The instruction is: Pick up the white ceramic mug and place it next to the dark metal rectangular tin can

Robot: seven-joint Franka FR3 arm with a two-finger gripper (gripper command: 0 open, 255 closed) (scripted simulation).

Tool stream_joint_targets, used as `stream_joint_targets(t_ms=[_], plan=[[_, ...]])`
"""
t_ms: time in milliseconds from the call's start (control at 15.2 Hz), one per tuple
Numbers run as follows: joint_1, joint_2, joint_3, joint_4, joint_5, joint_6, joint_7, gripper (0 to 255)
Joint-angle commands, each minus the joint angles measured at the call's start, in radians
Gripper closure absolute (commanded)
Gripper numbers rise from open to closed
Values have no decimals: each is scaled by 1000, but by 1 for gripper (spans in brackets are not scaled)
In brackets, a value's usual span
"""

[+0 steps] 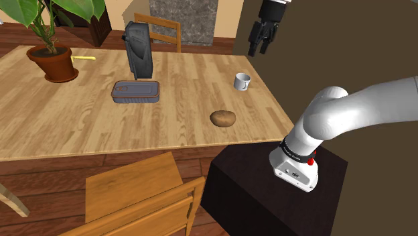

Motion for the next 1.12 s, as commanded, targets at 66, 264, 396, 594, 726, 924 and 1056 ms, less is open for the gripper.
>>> stream_joint_targets(t_ms=[66,264,396,594,726,924,1056], plan=[[-6,6,-15,-17,-13,24,-21,0],[-26,34,-62,-59,-52,99,-82,0],[-39,61,-95,-82,-76,152,-122,0],[-57,111,-144,-106,-109,233,-182,0],[-67,152,-178,-115,-127,289,-222,0],[-79,224,-230,-118,-148,373,-283,0],[-84,279,-266,-114,-156,429,-325,0]])
